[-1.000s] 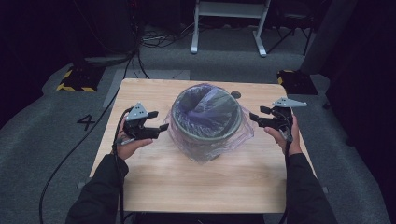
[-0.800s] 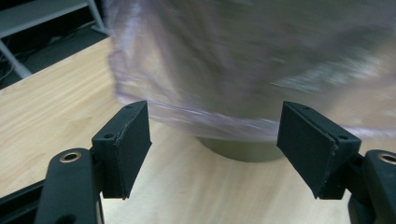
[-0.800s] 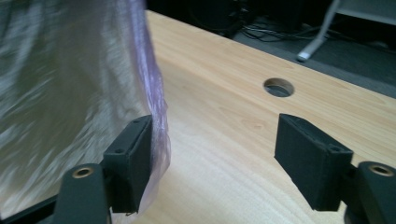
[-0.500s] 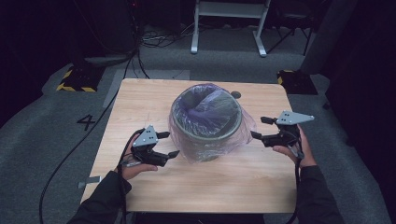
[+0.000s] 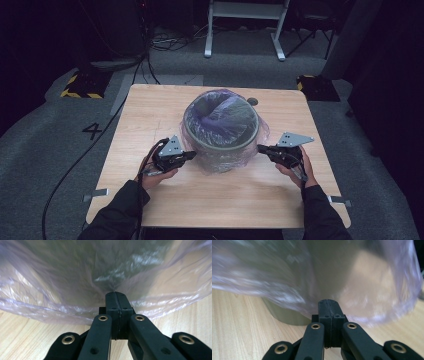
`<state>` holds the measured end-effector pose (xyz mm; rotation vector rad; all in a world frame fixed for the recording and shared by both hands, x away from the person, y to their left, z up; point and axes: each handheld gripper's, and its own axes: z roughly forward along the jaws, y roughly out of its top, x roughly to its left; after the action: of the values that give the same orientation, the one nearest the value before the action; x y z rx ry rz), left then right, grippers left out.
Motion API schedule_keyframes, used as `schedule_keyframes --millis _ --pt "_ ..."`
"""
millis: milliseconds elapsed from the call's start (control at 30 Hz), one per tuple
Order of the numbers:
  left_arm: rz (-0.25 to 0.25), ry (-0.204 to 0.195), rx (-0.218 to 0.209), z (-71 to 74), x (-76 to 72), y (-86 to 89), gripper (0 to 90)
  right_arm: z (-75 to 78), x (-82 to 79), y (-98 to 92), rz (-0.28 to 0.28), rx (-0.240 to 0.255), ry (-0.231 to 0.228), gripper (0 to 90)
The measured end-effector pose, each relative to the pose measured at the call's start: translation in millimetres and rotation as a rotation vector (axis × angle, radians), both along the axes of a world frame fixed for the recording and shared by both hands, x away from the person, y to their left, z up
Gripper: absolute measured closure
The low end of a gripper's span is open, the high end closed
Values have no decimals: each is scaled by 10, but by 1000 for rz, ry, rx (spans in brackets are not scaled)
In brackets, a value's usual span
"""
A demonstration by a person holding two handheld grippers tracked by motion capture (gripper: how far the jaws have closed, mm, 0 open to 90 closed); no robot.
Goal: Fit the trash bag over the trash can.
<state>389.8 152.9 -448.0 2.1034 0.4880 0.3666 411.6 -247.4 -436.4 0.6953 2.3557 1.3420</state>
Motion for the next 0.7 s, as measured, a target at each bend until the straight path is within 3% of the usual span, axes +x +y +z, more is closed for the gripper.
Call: schedule_keyframes --millis 100,267,300,333,433,533,600,700 --pt "1 8 9 -36 -1 -12 874 -111 27 -47 -24 30 33 900" --pt "-4 10 29 -89 -18 -42 839 -242 55 -71 -72 8 63 900" --pt "-5 3 27 -91 -34 -43 818 -237 49 -86 -78 16 57 845" --pt "-2 2 27 -89 -43 -41 761 -210 30 -97 -94 8 41 693" --pt "-1 -3 14 -70 -82 -10 657 -126 -29 -119 -96 -16 9 533" --pt "44 25 4 -64 -88 39 450 -64 -82 -128 -148 -68 -37 339" --pt "83 41 -24 -75 -87 95 314 -46 -99 -136 -178 -77 -53 268" --pt "120 75 -58 -92 -43 156 201 -4 -120 -159 -196 -56 -74 231"
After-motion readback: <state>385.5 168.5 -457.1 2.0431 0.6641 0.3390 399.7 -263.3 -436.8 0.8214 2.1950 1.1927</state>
